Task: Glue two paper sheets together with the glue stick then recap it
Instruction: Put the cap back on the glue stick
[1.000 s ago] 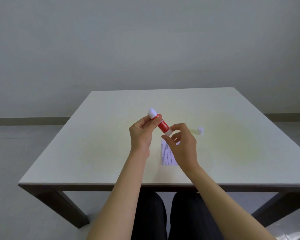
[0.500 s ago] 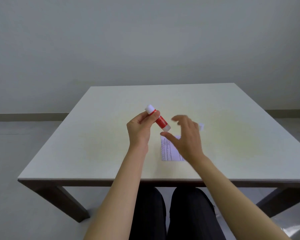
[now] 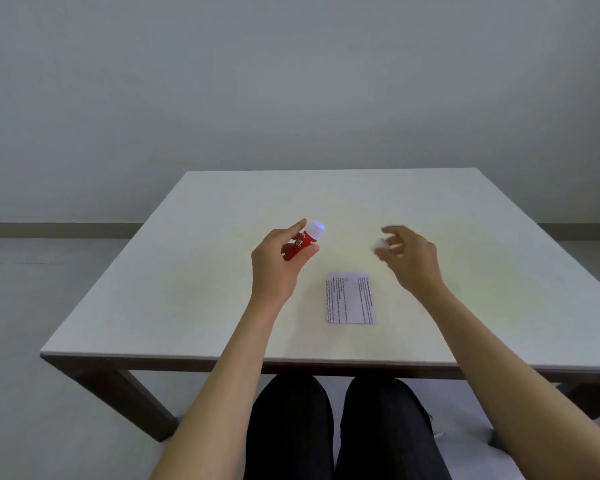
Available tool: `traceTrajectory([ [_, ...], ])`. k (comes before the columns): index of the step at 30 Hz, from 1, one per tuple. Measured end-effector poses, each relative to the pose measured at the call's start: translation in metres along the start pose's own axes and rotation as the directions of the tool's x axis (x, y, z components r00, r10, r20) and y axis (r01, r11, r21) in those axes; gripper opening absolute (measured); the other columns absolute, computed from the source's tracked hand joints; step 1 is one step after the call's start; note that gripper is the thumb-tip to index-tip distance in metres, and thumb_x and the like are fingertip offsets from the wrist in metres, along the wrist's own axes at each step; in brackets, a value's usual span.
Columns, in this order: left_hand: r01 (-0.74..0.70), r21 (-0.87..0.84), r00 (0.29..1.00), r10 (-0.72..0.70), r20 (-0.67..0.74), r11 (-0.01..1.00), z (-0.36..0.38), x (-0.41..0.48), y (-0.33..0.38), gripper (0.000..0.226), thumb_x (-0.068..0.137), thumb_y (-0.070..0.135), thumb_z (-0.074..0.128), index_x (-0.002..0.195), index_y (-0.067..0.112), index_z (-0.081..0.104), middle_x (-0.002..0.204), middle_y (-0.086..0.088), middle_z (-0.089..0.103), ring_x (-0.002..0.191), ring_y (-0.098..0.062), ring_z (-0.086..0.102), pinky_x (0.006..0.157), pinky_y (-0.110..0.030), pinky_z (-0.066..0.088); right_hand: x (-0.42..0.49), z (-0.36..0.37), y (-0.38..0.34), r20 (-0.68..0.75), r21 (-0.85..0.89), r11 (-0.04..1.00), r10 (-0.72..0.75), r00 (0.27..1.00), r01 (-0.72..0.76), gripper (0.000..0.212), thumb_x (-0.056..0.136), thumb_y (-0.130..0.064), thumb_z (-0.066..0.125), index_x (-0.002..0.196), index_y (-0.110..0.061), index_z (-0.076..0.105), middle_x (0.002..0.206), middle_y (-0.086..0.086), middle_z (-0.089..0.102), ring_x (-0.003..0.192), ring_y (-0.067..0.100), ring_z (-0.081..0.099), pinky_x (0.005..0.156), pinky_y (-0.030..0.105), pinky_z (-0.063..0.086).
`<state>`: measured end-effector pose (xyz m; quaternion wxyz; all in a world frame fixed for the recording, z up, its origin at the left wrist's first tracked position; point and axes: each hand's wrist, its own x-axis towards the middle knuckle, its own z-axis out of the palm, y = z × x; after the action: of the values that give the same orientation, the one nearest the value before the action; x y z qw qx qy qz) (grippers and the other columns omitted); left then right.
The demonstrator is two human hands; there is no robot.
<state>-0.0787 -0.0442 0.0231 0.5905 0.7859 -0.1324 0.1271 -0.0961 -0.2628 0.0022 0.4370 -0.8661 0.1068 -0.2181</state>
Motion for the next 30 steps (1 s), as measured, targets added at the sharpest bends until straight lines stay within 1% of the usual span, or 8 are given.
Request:
traceTrajectory([
  [5, -0.078, 0.113, 0.997, 0.08, -0.014, 0.991, 0.005, -0.001, 0.006, 0.032, 0.078, 0.016, 0.074, 0.11, 0.017, 0.071, 0.096, -0.001, 0.068, 0.081, -0.012, 0.062, 0.072, -0.01, 0.045, -0.009, 0.003, -0.071, 0.1, 0.48, 0.877, -0.052, 0.994, -0.002, 0.022, 0.081, -0.011, 0.071, 0.102, -0.014, 0.067, 0.098, 0.005, 0.072, 0.077, 0.015, 0.073, 0.073, 0.027, 0.06],
  [9, -0.113, 0.119, 0.993, 0.116, -0.017, 0.986, 0.004, -0.002, 0.01, 0.032, 0.076, 0.015, 0.075, 0.108, 0.015, 0.071, 0.09, 0.005, 0.066, 0.082, -0.015, 0.064, 0.076, -0.021, 0.051, -0.013, 0.001, -0.086, 0.128, 0.419, 0.907, -0.1, 0.987, 0.038, 0.021, 0.082, -0.011, 0.069, 0.102, -0.017, 0.067, 0.1, 0.003, 0.071, 0.079, 0.019, 0.073, 0.078, 0.029, 0.059],
  [13, -0.133, 0.128, 0.991, 0.136, -0.012, 0.983, 0.004, -0.003, 0.012, 0.032, 0.077, 0.018, 0.075, 0.109, 0.014, 0.071, 0.088, 0.012, 0.065, 0.079, -0.009, 0.062, 0.072, -0.01, 0.048, -0.015, -0.003, -0.088, 0.143, 0.382, 0.922, -0.125, 0.982, 0.062, 0.022, 0.082, -0.01, 0.069, 0.103, -0.018, 0.067, 0.1, 0.003, 0.071, 0.079, 0.018, 0.073, 0.081, 0.031, 0.059],
  [18, -0.142, 0.134, 0.99, 0.139, 0.035, 0.981, 0.005, -0.005, 0.015, 0.032, 0.076, 0.021, 0.076, 0.107, 0.015, 0.071, 0.09, 0.003, 0.073, 0.08, -0.014, 0.066, 0.074, -0.012, 0.049, -0.014, -0.005, -0.087, 0.212, 0.199, 0.958, -0.248, 0.945, 0.207, 0.023, 0.084, -0.008, 0.066, 0.104, -0.018, 0.068, 0.09, -0.005, 0.071, 0.069, -0.004, 0.068, 0.071, 0.016, 0.055],
  [21, -0.158, 0.176, 0.987, 0.156, 0.024, 0.972, 0.005, -0.007, 0.016, 0.031, 0.073, 0.023, 0.078, 0.103, 0.017, 0.073, 0.092, 0.001, 0.076, 0.081, -0.014, 0.068, 0.077, -0.023, 0.053, -0.016, -0.003, -0.09, 0.227, 0.037, 0.965, -0.262, 0.938, 0.26, 0.008, 0.086, -0.023, 0.064, 0.083, -0.015, 0.066, 0.066, -0.001, 0.065, 0.051, 0.005, 0.06, 0.057, 0.025, 0.051],
  [24, -0.204, 0.254, 0.979, 0.2, 0.041, 0.945, 0.008, -0.011, 0.017, 0.03, 0.07, 0.024, 0.08, 0.099, 0.018, 0.073, 0.087, 0.003, 0.076, 0.074, -0.01, 0.064, 0.07, -0.012, 0.046, -0.016, 0.002, -0.083, 0.147, -0.359, 0.897, -0.217, 0.965, 0.257, 0.051, 0.091, -0.048, 0.046, 0.053, -0.015, 0.039, 0.047, 0.0, 0.039, 0.048, 0.021, 0.036, 0.047, 0.029, 0.029],
  [29, -0.205, 0.297, 0.977, 0.213, 0.004, 0.933, 0.007, -0.007, 0.019, 0.029, 0.068, 0.027, 0.082, 0.095, 0.018, 0.073, 0.084, 0.002, 0.076, 0.074, -0.012, 0.067, 0.066, -0.007, 0.041, -0.017, -0.012, -0.079, 0.302, 0.044, 0.947, -0.315, 0.9, 0.317, 0.025, 0.088, -0.029, 0.059, 0.113, -0.028, 0.055, 0.089, -0.01, 0.057, 0.069, 0.006, 0.057, 0.062, 0.015, 0.045],
  [30, -0.217, 0.31, 0.974, 0.226, 0.009, 0.926, 0.006, -0.006, 0.019, 0.029, 0.068, 0.027, 0.082, 0.094, 0.018, 0.073, 0.084, 0.002, 0.076, 0.074, -0.014, 0.067, 0.066, -0.011, 0.042, -0.017, -0.01, -0.079, 0.295, 0.056, 0.942, -0.333, 0.896, 0.331, 0.021, 0.088, -0.024, 0.059, 0.109, -0.024, 0.058, 0.088, -0.008, 0.058, 0.068, 0.005, 0.056, 0.061, 0.017, 0.043],
])
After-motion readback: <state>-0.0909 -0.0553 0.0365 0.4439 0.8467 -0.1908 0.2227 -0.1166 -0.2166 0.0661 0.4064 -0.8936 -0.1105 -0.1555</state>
